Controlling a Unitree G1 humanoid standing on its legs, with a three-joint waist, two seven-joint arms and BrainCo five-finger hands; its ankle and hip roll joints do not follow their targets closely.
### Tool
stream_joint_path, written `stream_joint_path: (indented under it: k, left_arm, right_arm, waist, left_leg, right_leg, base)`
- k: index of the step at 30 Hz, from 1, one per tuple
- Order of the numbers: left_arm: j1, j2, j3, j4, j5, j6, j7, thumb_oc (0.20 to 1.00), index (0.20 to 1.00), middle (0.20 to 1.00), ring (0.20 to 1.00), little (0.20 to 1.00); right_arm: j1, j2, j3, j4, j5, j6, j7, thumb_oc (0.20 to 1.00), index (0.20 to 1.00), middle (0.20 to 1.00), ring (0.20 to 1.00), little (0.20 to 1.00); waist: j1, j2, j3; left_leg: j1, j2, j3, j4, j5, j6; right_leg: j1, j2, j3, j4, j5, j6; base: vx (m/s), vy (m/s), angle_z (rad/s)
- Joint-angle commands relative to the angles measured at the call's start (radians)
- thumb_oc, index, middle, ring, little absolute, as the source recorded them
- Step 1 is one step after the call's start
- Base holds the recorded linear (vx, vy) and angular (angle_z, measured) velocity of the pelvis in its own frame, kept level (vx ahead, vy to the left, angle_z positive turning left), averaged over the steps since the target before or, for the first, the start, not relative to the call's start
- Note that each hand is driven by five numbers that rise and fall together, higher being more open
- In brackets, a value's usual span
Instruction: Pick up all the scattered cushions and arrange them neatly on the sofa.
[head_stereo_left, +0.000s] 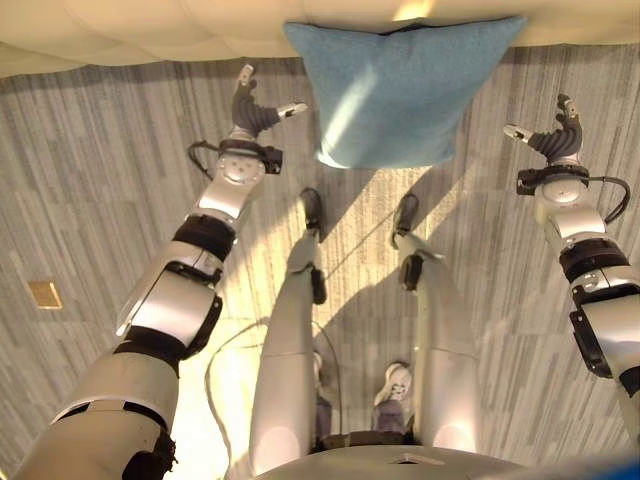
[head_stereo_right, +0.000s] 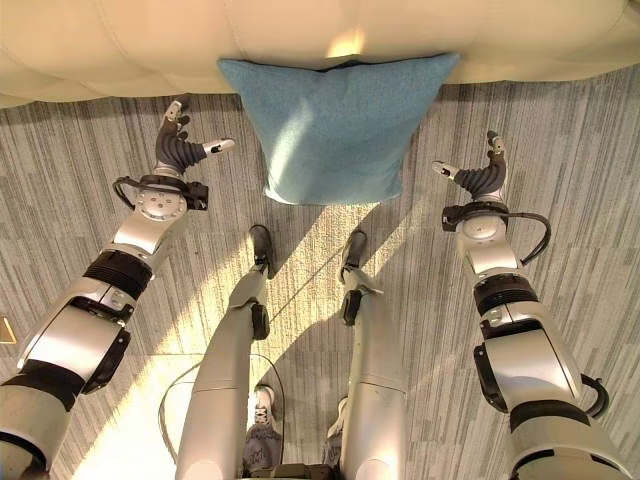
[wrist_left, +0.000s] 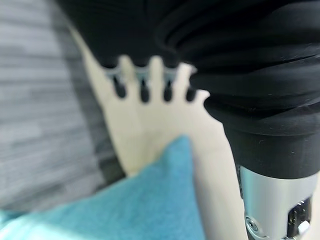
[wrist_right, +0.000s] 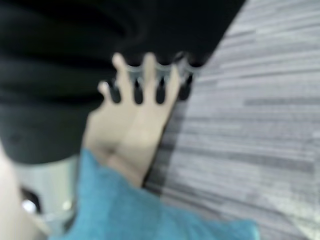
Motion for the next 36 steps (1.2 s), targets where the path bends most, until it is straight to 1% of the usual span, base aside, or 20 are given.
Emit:
stream_joint_path:
  k: [1, 2, 3, 4, 5, 7, 8, 9, 13, 17, 18, 19, 20, 24, 29, 32, 33, 34, 35, 36]
  left_arm:
    - [0.171, -0.071, 0.060, -0.075, 0.029, -0.035, 0.009, 1.000, 1.000, 1.000, 1.000, 1.000]
    - [0.204, -0.080, 0.071, -0.097, 0.029, -0.041, 0.001, 1.000, 1.000, 1.000, 1.000, 1.000]
    - [0.293, -0.098, 0.086, -0.148, 0.031, -0.045, -0.015, 1.000, 1.000, 1.000, 1.000, 1.000]
    - [0.343, -0.107, 0.101, -0.161, 0.035, -0.045, -0.025, 1.000, 1.000, 1.000, 1.000, 1.000]
    - [0.436, -0.120, 0.114, -0.184, 0.035, -0.042, -0.045, 1.000, 1.000, 1.000, 1.000, 1.000]
    - [0.534, -0.130, 0.136, -0.200, 0.038, -0.041, -0.066, 1.000, 1.000, 1.000, 1.000, 1.000]
    - [0.534, -0.130, 0.136, -0.200, 0.038, -0.041, -0.066, 1.000, 1.000, 1.000, 1.000, 1.000]
    - [0.624, -0.129, 0.151, -0.200, 0.065, -0.032, -0.093, 1.000, 1.000, 1.000, 1.000, 1.000]
    - [0.766, -0.122, 0.184, -0.165, 0.115, -0.006, -0.141, 1.000, 1.000, 1.000, 1.000, 1.000]
    - [0.871, -0.130, 0.220, -0.092, 0.171, 0.027, -0.188, 1.000, 1.000, 1.000, 1.000, 1.000]
    - [0.948, -0.170, 0.187, 0.003, 0.225, 0.068, -0.230, 1.000, 1.000, 1.000, 1.000, 1.000]
    - [0.949, -0.170, 0.187, 0.003, 0.225, 0.068, -0.230, 1.000, 1.000, 1.000, 1.000, 1.000]
    - [0.952, -0.172, 0.192, 0.025, 0.225, 0.070, -0.232, 1.000, 1.000, 1.000, 1.000, 1.000]
    - [0.962, -0.169, 0.204, 0.062, 0.244, 0.077, -0.240, 1.000, 1.000, 1.000, 1.000, 1.000]
    - [0.962, -0.165, 0.208, 0.056, 0.233, 0.073, -0.242, 1.000, 1.000, 1.000, 1.000, 1.000]
    - [0.965, -0.162, 0.213, 0.042, 0.228, 0.072, -0.250, 1.000, 1.000, 1.000, 1.000, 1.000]
    - [0.967, -0.159, 0.214, 0.033, 0.224, 0.073, -0.251, 1.000, 1.000, 1.000, 1.000, 1.000]
    - [0.967, -0.159, 0.214, 0.033, 0.224, 0.073, -0.251, 1.000, 1.000, 1.000, 1.000, 1.000]
    - [0.965, -0.155, 0.216, 0.017, 0.213, 0.072, -0.249, 1.000, 1.000, 1.000, 1.000, 1.000]
    - [0.962, -0.149, 0.219, 0.007, 0.210, 0.072, -0.250, 1.000, 1.000, 1.000, 1.000, 1.000]
  right_arm:
    - [0.167, 0.004, -0.018, -0.061, -0.033, -0.029, -0.010, 1.000, 1.000, 1.000, 1.000, 1.000]
    - [0.202, 0.011, -0.032, -0.079, -0.036, -0.032, -0.004, 1.000, 1.000, 1.000, 1.000, 1.000]
    - [0.282, 0.028, -0.057, -0.115, -0.052, -0.034, 0.010, 1.000, 1.000, 1.000, 1.000, 1.000]
    - [0.331, 0.042, -0.076, -0.130, -0.059, -0.034, 0.017, 1.000, 1.000, 1.000, 1.000, 1.000]
    - [0.414, 0.072, -0.093, -0.158, -0.079, -0.033, 0.036, 1.000, 1.000, 1.000, 1.000, 1.000]
    - [0.495, 0.104, -0.102, -0.186, -0.111, -0.027, 0.054, 1.000, 1.000, 1.000, 1.000, 1.000]
    - [0.495, 0.104, -0.102, -0.186, -0.111, -0.027, 0.054, 1.000, 1.000, 1.000, 1.000, 1.000]
    - [0.571, 0.121, -0.118, -0.194, -0.142, -0.017, 0.077, 1.000, 1.000, 1.000, 1.000, 1.000]
    - [0.676, 0.146, -0.132, -0.158, -0.194, 0.003, 0.131, 1.000, 1.000, 1.000, 1.000, 1.000]
    - [0.753, 0.179, -0.150, -0.083, -0.238, 0.023, 0.178, 1.000, 1.000, 1.000, 1.000, 1.000]
    - [0.813, 0.244, -0.178, 0.036, -0.153, 0.060, 0.195, 1.000, 1.000, 1.000, 1.000, 1.000]
    - [0.814, 0.244, -0.178, 0.036, -0.153, 0.060, 0.195, 1.000, 1.000, 1.000, 1.000, 1.000]
    - [0.816, 0.250, -0.176, 0.050, -0.153, 0.062, 0.199, 1.000, 1.000, 1.000, 1.000, 1.000]
    - [0.813, 0.250, -0.159, 0.069, -0.172, 0.065, 0.211, 1.000, 1.000, 1.000, 1.000, 1.000]
    - [0.798, 0.247, -0.136, 0.067, -0.193, 0.069, 0.216, 1.000, 1.000, 1.000, 1.000, 1.000]
    - [0.796, 0.248, -0.122, 0.062, -0.224, 0.074, 0.227, 1.000, 1.000, 1.000, 1.000, 1.000]
    - [0.795, 0.248, -0.120, 0.058, -0.227, 0.076, 0.229, 1.000, 1.000, 1.000, 1.000, 1.000]
    - [0.795, 0.248, -0.120, 0.058, -0.227, 0.076, 0.229, 1.000, 1.000, 1.000, 1.000, 1.000]
    - [0.790, 0.248, -0.115, 0.048, -0.230, 0.077, 0.229, 1.000, 1.000, 1.000, 1.000, 1.000]
    - [0.790, 0.253, -0.113, 0.044, -0.228, 0.077, 0.231, 1.000, 1.000, 1.000, 1.000, 1.000]
  waist:
    - [-0.009, 0.012, -0.099]
    - [-0.007, 0.010, -0.105]
    - [-0.003, 0.008, -0.112]
    - [0.001, 0.007, -0.118]
    - [0.005, -0.001, -0.131]
    - [0.008, -0.003, -0.159]
    - [0.008, -0.003, -0.159]
    - [0.010, -0.001, -0.193]
    - [0.011, 0.007, -0.260]
    - [0.008, 0.011, -0.323]
    - [0.003, -0.026, -0.401]
    - [0.004, -0.026, -0.400]
    - [0.005, -0.029, -0.407]
    - [0.015, -0.033, -0.419]
    - [0.033, -0.044, -0.397]
    - [0.046, -0.044, -0.376]
    - [0.046, -0.045, -0.368]
    - [0.047, -0.045, -0.368]
    - [0.043, -0.044, -0.350]
    - [0.046, -0.044, -0.338]
  left_leg:
    - [0.104, 0.024, -0.089, 0.010, -0.123, -0.080]
    - [0.144, 0.021, -0.087, -0.008, -0.122, -0.086]
    - [0.238, 0.013, -0.083, -0.045, -0.120, -0.092]
    - [0.294, 0.010, -0.083, -0.074, -0.116, -0.097]
    - [0.377, 0.005, -0.073, -0.117, -0.081, -0.098]
    - [0.480, 0.007, -0.074, -0.177, -0.073, -0.100]
    - [0.481, 0.007, -0.074, -0.177, -0.073, -0.100]
    - [0.565, 0.015, -0.069, -0.224, -0.066, -0.104]
    - [0.695, 0.025, -0.055, -0.304, -0.053, -0.104]
    - [0.772, 0.028, -0.045, -0.351, -0.043, -0.102]
    - [0.816, 0.015, 0.021, -0.214, -0.171, -0.047]
    - [0.819, 0.015, 0.022, -0.216, -0.170, -0.047]
    - [0.829, 0.008, 0.000, -0.234, -0.160, -0.046]
    - [0.883, 0.011, 0.017, -0.251, -0.164, -0.039]
    - [0.878, 0.002, -0.008, -0.244, -0.171, -0.032]
    - [0.877, -0.008, -0.027, -0.228, -0.189, -0.014]
    - [0.879, -0.013, -0.031, -0.218, -0.195, -0.005]
    - [0.878, -0.013, -0.030, -0.218, -0.195, -0.005]
    - [0.875, -0.016, -0.037, -0.201, -0.199, 0.005]
    - [0.874, -0.016, -0.040, -0.182, -0.214, 0.012]
  right_leg:
    - [0.180, -0.002, 0.073, -0.171, 0.064, 0.178]
    - [0.218, -0.006, 0.063, -0.183, 0.066, 0.181]
    - [0.315, -0.011, 0.046, -0.229, 0.072, 0.184]
    - [0.373, -0.015, 0.032, -0.255, 0.073, 0.185]
    - [0.471, -0.021, 0.001, -0.320, 0.112, 0.180]
    - [0.586, -0.017, -0.016, -0.385, 0.123, 0.187]
    - [0.586, -0.017, -0.016, -0.385, 0.123, 0.187]
    - [0.678, -0.011, -0.033, -0.435, 0.127, 0.193]
    - [0.809, 0.001, -0.053, -0.494, 0.124, 0.202]
    - [0.884, 0.014, -0.063, -0.525, 0.116, 0.203]
    - [1.008, 0.082, 0.020, -0.586, 0.072, 0.182]
    - [1.009, 0.082, 0.021, -0.586, 0.072, 0.182]
    - [1.012, 0.083, 0.017, -0.585, 0.072, 0.180]
    - [1.040, 0.085, 0.017, -0.590, 0.071, 0.183]
    - [1.015, 0.083, 0.030, -0.568, 0.082, 0.191]
    - [0.970, 0.059, 0.016, -0.475, 0.086, 0.207]
    - [0.948, 0.052, 0.027, -0.425, 0.091, 0.214]
    - [0.948, 0.052, 0.027, -0.425, 0.091, 0.214]
    - [0.914, 0.048, 0.043, -0.362, 0.118, 0.230]
    - [0.885, 0.042, 0.062, -0.321, 0.103, 0.232]
  base:
    - [0.01, -0.053, -0.07]
    - [0.06, -0.048, 0.04]
    - [0.08, -0.056, 0.10]
    - [0.06, -0.039, 0.17]
    - [0.06, -0.055, 0.05]
    - [0.10, -0.034, 0.02]
    - [0.17, -0.022, 0.10]
    - [0.17, -0.013, 0.08]
    - [0.14, -0.007, 0.04]
    - [0.09, -0.002, -0.03]
    - [0.05, -0.008, -0.01]
    - [0.06, 0.009, -0.02]
    - [0.05, 0.025, -0.07]
    - [0.09, 0.041, -0.16]
    - [0.00, 0.045, -0.22]
    - [-0.02, 0.066, -0.12]
    - [-0.01, 0.059, -0.12]
    - [-0.02, 0.061, -0.12]
    - [0.00, 0.033, -0.26]
    - [0.04, -0.008, -0.26]
